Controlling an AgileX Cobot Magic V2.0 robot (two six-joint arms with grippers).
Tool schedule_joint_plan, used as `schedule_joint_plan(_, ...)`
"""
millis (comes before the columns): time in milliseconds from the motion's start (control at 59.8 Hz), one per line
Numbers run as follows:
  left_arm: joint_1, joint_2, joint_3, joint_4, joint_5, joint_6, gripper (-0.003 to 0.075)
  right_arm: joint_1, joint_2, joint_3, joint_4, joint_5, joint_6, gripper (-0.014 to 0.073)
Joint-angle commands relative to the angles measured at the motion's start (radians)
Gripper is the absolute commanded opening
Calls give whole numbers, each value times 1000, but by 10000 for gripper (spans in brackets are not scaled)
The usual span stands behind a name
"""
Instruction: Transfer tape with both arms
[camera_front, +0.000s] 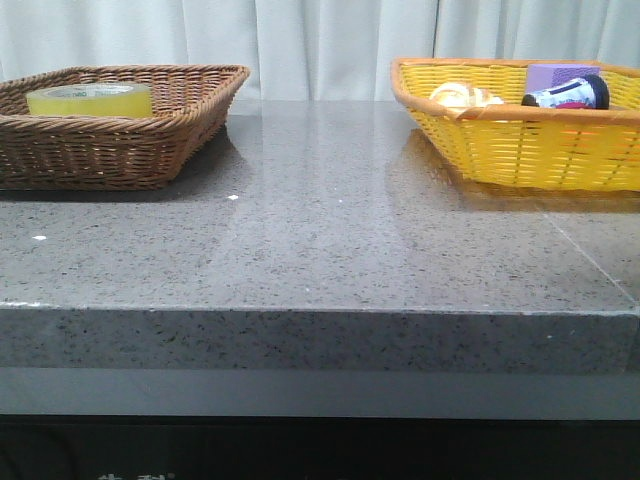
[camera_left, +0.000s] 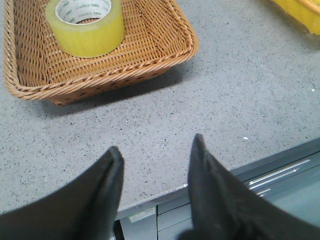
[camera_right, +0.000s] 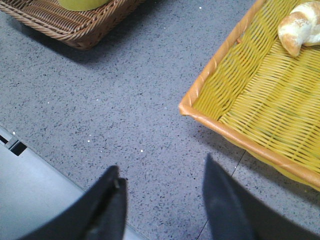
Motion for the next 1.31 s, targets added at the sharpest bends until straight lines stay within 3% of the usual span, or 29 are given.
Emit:
schedule_joint_plan(0, -9, 0, -25, 2, -93, -12, 193, -7, -3, -25, 7, -56, -3, 169)
schedule_joint_plan(167, -9, 0, -25, 2, -128, -12, 9, -7, -3, -25, 7, -56, -3, -72)
schedule_joint_plan(201, -9, 0, -25, 2, -138, -12, -22, -7, -3, -25, 7, -56, -3, -65)
schedule_joint_plan(770, -9, -18, -3, -16, -161, -12, -20, -7, -3, -25, 8, -56, -3, -69)
schedule_joint_plan(920, 72, -97, 82, -27, -208, -12, -20, -7, -3, -25, 9, -57, -3, -69)
schedule_joint_plan(1037, 160, -203, 204, 2, -311, -12, -20, -7, -3, -25, 9, -57, -3, -69)
schedule_joint_plan(1288, 323, -442, 542, -71, -671, -12, -20, -7, -3, -25, 11, -57, -3, -69)
